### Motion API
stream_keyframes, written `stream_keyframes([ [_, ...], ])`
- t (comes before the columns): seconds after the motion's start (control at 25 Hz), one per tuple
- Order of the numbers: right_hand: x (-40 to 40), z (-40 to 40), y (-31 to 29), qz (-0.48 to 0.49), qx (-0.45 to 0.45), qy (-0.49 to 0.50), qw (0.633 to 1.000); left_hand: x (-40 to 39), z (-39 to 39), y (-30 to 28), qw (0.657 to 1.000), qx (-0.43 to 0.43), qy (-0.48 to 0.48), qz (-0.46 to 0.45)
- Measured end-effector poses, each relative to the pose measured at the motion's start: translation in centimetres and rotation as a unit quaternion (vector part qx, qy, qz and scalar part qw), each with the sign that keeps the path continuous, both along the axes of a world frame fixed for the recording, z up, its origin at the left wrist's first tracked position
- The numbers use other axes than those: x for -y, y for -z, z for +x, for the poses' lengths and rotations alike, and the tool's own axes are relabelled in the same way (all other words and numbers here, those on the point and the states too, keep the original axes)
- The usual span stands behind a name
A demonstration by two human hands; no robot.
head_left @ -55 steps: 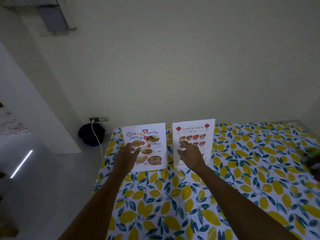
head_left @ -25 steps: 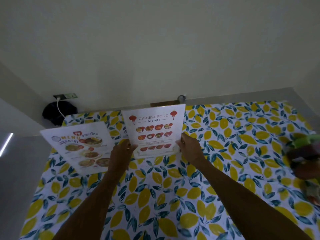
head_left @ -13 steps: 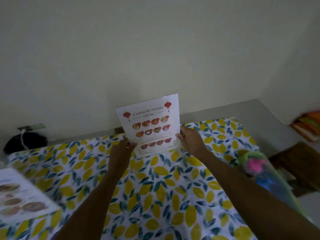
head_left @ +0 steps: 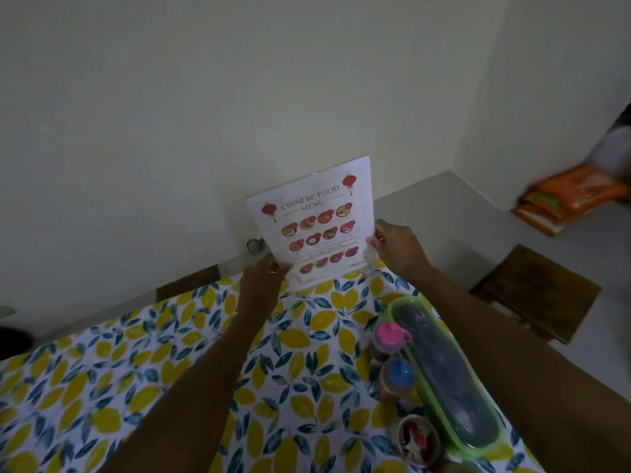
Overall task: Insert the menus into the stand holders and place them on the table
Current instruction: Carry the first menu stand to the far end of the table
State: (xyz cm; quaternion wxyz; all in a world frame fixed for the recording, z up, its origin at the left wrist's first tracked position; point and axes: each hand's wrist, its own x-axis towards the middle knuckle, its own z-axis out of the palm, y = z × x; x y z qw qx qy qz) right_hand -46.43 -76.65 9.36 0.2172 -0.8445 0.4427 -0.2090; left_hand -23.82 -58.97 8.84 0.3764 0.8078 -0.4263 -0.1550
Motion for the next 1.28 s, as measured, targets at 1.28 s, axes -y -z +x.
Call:
stream_keyframes([
  [1.28,14.0,2.7,10.5,0.069,-0.016,-0.003,0.997,14.2,2.8,10.6,0.995,0.044,-0.002,0.089],
])
